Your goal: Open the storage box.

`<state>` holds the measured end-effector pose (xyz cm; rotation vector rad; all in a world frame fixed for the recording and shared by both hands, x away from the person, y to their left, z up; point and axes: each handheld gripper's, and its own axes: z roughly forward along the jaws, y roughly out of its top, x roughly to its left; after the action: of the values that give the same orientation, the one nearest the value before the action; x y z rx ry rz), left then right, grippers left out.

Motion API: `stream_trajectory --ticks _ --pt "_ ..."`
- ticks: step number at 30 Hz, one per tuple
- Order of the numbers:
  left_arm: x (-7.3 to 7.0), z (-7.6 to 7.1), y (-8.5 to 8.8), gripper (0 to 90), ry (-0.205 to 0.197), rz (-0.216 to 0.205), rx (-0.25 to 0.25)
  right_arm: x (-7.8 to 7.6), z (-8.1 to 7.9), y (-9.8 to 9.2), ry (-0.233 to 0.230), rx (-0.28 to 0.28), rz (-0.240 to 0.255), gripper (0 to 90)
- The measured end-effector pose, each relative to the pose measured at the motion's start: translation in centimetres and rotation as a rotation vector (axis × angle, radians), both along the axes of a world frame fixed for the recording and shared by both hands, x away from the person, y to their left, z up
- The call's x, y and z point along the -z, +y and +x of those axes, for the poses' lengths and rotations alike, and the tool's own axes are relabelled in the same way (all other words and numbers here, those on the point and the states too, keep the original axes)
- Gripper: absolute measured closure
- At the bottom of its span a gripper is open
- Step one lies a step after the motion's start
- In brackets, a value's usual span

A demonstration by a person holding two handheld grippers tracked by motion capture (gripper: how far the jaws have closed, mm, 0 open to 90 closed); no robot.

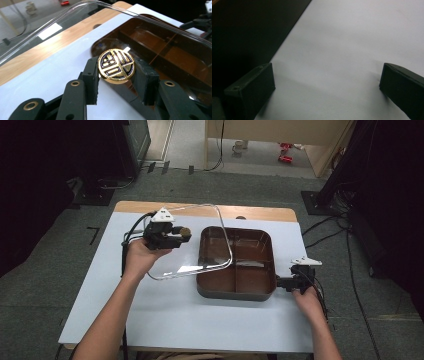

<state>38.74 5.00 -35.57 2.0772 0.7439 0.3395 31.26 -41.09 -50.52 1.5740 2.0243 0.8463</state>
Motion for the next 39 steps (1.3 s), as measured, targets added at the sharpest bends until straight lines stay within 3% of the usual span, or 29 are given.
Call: stream_trajectory --ticks 13,18,22,30,39 --pt "0.9 -0.3 5.8 58.8 0.017 -0.003 -0.145 0.0 0.0 0.0 0.001 -0.002 0.001 0.0" --pt "2.2 0.3 8.0 58.8 0.035 -0.005 -0.197 0.0 0.0 0.0 0.001 -0.001 0.0 0.0" --pt "4.5 1.3 9.6 58.9 0.077 0.009 -0.261 0.0 0.0 0.0 0.001 -0.001 0.0 0.0" --pt "8.1 2.9 10.0 58.9 0.124 0.09 -0.297 0.0 0.0 0.0 0.001 -0.001 0.0 0.0" --pt "9.8 4.0 10.1 58.8 0.134 0.104 -0.309 0.0 0.0 0.0 0.0 -0.001 -0.002 0.0"
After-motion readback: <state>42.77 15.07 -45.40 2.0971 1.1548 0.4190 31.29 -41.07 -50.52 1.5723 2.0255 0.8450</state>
